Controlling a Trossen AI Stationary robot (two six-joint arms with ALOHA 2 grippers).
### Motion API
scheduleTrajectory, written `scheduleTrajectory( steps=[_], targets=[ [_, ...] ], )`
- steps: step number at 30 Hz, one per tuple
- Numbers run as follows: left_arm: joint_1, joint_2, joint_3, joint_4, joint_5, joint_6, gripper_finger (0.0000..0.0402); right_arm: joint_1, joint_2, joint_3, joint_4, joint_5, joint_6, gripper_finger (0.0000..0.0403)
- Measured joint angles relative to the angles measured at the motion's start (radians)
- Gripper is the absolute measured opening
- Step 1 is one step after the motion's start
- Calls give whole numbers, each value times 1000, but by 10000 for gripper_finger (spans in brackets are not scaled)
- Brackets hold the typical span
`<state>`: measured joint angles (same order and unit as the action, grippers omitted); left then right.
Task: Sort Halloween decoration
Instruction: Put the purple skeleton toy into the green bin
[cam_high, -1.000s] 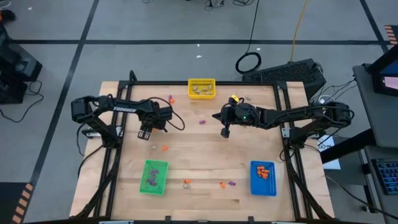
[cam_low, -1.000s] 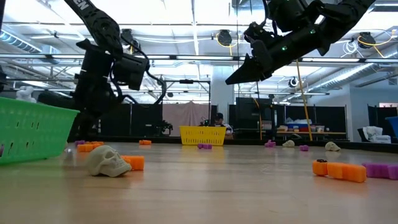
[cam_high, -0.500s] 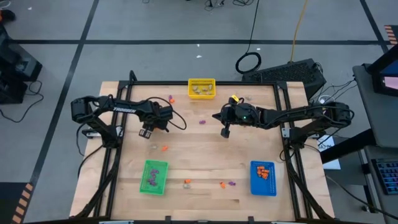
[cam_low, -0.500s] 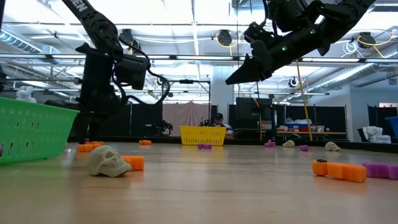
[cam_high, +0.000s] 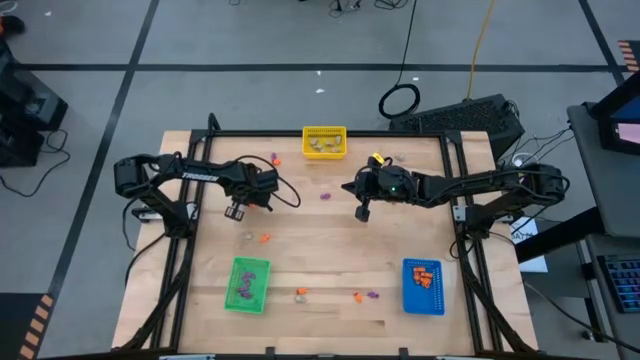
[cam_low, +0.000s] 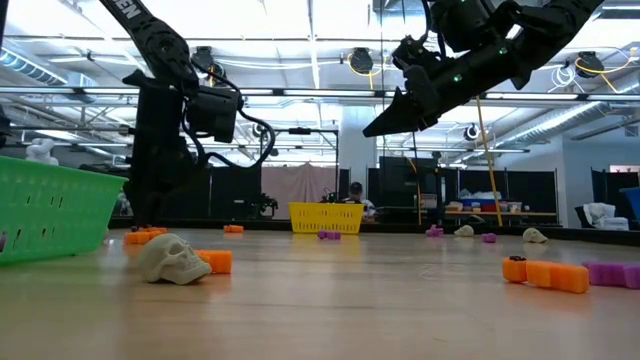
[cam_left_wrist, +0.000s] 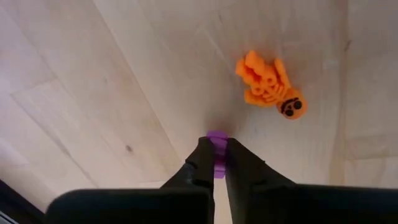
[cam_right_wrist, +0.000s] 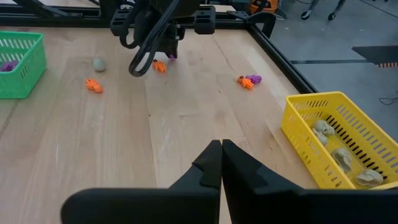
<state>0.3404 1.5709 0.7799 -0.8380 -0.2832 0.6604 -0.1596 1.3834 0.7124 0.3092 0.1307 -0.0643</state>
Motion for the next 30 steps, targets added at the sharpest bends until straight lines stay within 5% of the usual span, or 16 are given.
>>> scheduleTrajectory(
  steps=[15,23,30],
  targets=[
    [-142,-84,116,-203,26,-223,1,0,0,0,-4,0,0,0],
    [-381,-205,169,-274,268,-533,1,0,0,0,-8,0,0,0],
    [-650,-212,172,-122,429,-807,1,0,0,0,-8,0,0,0]
  ],
)
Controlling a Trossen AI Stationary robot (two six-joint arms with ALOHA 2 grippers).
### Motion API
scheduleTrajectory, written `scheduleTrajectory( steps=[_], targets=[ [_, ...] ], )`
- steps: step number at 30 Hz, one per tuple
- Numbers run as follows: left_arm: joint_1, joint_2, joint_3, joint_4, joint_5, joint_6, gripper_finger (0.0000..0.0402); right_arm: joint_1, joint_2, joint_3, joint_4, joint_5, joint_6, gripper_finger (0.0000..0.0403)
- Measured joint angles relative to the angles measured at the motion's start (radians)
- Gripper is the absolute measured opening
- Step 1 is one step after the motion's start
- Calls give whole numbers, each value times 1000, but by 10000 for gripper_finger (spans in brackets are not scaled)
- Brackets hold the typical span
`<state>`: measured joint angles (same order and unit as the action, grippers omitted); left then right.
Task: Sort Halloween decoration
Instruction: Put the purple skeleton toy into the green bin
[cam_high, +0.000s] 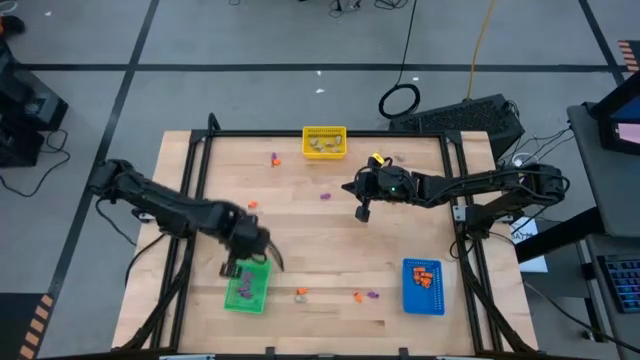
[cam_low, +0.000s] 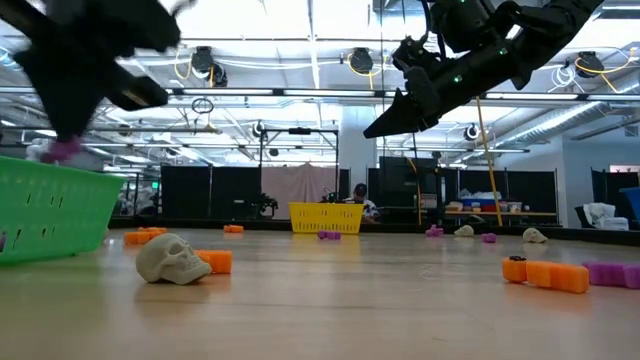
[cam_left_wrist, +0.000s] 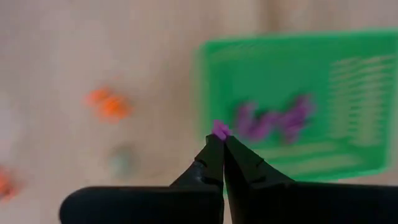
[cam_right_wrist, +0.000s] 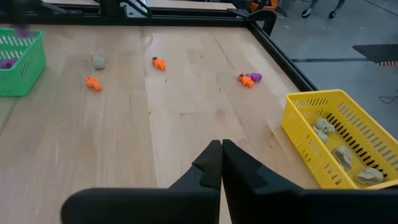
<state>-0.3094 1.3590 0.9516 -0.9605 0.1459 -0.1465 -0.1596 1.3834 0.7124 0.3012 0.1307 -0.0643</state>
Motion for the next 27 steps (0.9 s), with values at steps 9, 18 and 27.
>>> scheduleTrajectory(
  steps=[9,18,27],
  targets=[
    [-152,46,-14,192,31,-161,0,0,0,0,-3,0,0,0],
    [-157,137,-30,195,8,-213,0,0,0,0,-15,0,0,0],
    [-157,136,3,122,38,-213,5,0,0,0,-15,0,0,0]
  ],
)
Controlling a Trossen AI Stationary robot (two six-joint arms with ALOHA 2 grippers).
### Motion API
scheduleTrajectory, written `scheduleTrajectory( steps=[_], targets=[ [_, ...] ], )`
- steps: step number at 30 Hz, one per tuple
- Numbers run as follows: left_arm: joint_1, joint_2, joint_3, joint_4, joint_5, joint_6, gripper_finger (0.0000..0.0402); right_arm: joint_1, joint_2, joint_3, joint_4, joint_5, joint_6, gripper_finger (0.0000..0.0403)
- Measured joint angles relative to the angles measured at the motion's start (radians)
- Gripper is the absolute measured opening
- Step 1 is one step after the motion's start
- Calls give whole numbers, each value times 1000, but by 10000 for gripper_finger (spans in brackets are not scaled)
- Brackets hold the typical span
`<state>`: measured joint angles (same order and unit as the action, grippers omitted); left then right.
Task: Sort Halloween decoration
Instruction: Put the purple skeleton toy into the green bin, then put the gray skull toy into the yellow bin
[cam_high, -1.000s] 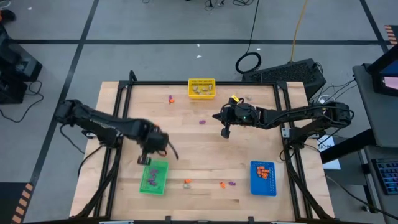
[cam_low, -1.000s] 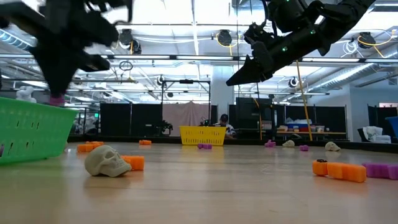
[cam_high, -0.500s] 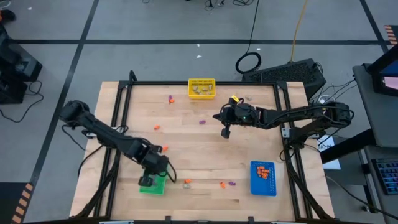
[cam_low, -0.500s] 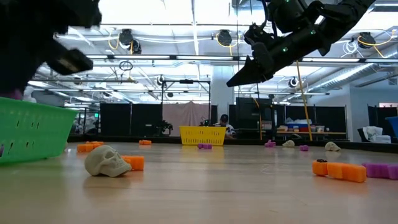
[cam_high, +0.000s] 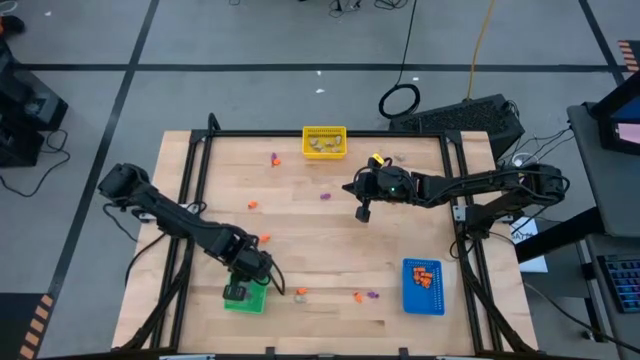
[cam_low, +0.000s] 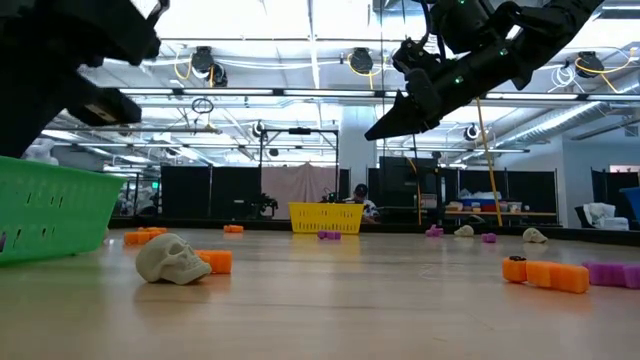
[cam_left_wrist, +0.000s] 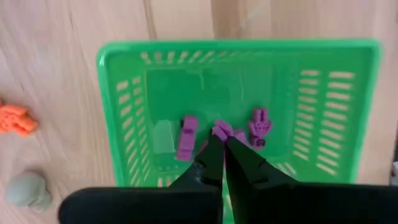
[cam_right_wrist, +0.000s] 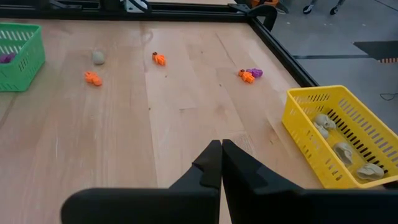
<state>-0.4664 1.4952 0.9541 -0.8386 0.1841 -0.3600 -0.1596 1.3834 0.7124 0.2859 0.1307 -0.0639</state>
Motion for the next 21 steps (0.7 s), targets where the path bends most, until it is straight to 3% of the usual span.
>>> scheduleTrajectory(
  steps=[12,16,21],
  targets=[
    [2,0,112,-100,-5,95,104,0,0,0,0,0,-1,0],
    [11,-6,120,-100,-8,192,93,0,0,0,0,0,-2,0],
    [78,-6,116,-33,-19,296,42,0,0,0,-2,0,-3,0]
  ],
)
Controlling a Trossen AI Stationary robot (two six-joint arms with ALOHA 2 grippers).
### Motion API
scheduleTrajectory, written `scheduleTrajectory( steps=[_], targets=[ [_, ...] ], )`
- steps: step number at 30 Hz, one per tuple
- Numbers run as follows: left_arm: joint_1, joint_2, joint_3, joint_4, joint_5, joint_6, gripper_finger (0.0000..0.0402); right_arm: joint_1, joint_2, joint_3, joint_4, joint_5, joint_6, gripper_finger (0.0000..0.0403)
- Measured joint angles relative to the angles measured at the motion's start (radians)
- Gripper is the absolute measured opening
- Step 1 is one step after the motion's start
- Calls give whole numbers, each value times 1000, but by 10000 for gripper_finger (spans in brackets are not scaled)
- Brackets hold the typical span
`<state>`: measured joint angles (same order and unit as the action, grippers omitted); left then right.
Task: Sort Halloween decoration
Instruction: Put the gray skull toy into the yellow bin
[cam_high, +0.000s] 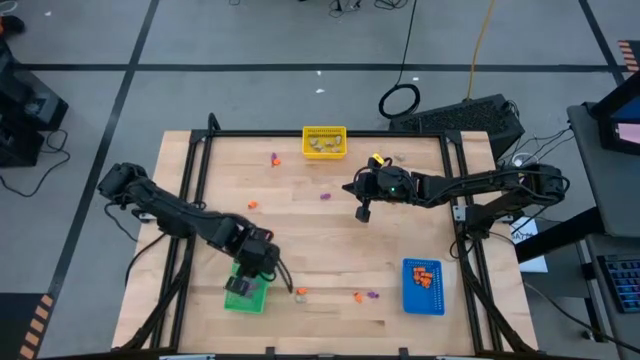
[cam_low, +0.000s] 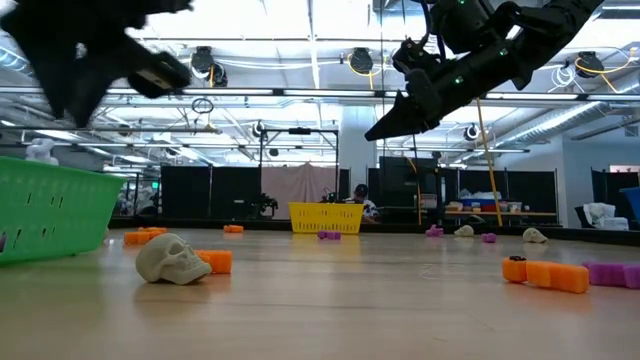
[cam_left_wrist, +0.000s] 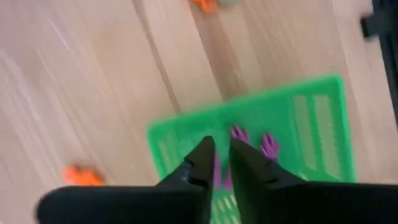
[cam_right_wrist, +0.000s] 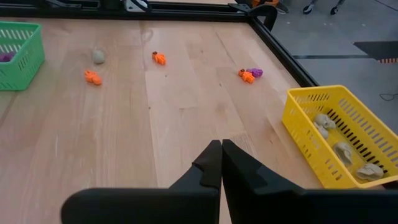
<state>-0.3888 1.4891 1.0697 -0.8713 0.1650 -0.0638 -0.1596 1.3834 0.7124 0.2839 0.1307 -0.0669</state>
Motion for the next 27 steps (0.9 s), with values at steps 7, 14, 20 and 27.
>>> scheduleTrajectory(
  steps=[7,14,20,27],
  targets=[
    [125,0,-93,256,6,149,7,0,0,0,-7,0,-1,0],
    [244,0,-248,649,43,210,8,0,0,0,-46,0,-2,0],
    [314,0,-393,1045,44,202,8,0,0,0,-88,0,19,0],
    [354,0,-535,1421,34,194,8,0,-13,0,-192,3,107,1]
  ],
)
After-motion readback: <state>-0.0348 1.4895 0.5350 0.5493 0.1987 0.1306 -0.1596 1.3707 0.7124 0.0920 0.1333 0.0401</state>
